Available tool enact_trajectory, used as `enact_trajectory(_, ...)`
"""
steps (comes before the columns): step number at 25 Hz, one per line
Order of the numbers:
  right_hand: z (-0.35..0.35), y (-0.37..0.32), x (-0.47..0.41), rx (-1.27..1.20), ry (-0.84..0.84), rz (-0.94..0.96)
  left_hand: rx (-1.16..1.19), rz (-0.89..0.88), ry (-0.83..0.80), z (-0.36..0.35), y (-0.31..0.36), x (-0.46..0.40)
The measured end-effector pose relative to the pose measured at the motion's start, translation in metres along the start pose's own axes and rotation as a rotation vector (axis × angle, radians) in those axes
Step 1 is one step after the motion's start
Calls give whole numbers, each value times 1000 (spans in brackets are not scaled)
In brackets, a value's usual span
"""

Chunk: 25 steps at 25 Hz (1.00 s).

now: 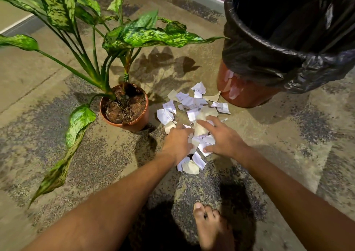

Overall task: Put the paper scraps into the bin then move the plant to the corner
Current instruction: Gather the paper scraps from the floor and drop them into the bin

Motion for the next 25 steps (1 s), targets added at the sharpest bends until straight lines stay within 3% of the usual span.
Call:
enact_trajectory(9, 31, -11, 17, -121, 323, -17, 88, 45, 153, 22, -14, 3)
enact_trajectory(17, 74, 7, 43, -201, 424, -162, 169, 55, 257, 60, -7, 10)
enact_trajectory(20, 72, 4, 45, -355, 312, -157, 317, 43, 258, 73, 3, 13)
enact_trajectory(23, 57, -8, 47, -689, 164, -97, 446, -50, 217, 84, 25, 18)
enact_trajectory(25, 53, -4, 49, -816, 174, -116, 537, -88, 182, 86, 35, 21)
Point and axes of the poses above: each hand's wrist, its own x-axis away from the middle knuckle, its own z-axis out of the back of the hand, y = z × x, the point moved 9 cm from there along -x, towards the middle knuckle, and after that the axes turned 6 degrees about -x, right-handed, at the moved point
